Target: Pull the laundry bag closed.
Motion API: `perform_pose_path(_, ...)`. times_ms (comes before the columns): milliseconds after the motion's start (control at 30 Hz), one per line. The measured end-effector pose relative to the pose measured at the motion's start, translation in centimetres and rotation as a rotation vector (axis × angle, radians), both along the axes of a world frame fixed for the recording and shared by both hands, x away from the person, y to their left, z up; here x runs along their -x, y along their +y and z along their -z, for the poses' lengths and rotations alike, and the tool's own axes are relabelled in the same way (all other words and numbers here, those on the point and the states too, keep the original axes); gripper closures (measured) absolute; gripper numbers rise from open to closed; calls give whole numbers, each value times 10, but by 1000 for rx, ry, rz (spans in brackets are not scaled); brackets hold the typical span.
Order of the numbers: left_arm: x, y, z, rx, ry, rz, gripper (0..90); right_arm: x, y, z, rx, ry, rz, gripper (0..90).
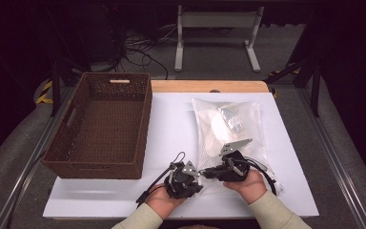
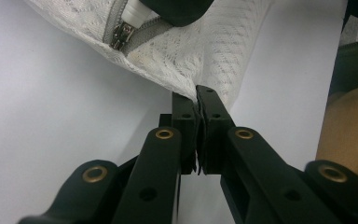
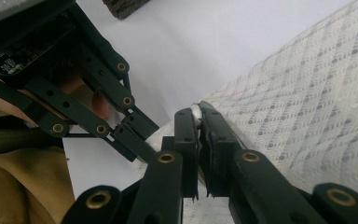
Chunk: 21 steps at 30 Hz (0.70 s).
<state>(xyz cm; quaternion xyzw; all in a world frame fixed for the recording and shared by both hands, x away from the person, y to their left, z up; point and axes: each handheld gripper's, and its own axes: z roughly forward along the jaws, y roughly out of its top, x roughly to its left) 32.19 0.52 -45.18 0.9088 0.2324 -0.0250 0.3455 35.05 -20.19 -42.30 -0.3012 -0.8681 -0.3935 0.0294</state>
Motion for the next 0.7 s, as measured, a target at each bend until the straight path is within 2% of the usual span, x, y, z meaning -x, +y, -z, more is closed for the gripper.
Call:
perform_pose_path(133, 0, 0, 0, -1, -2, 1, 868, 1, -1, -2, 1, -3, -1, 851)
perform_pose_path(267, 0, 2, -1, 7, 2, 6, 850, 4, -3, -6, 12, -30, -6, 852)
perform_pose_path(400, -1, 3, -1, 31, 14, 6, 723, 5, -4, -10, 13, -47, -6, 854)
perform_pose_path(467, -5, 4, -2, 34, 12, -21, 700, 6, -4, -11, 15, -54, -4, 855)
perform_pose_path(533, -6, 5, -2, 35, 10, -26, 698, 6, -4, -11, 14, -56, -5, 856)
perform_pose_path(700, -14, 5, -1, 70, 46, -43, 694, 7, -2, -12, 15, -75, -14, 857)
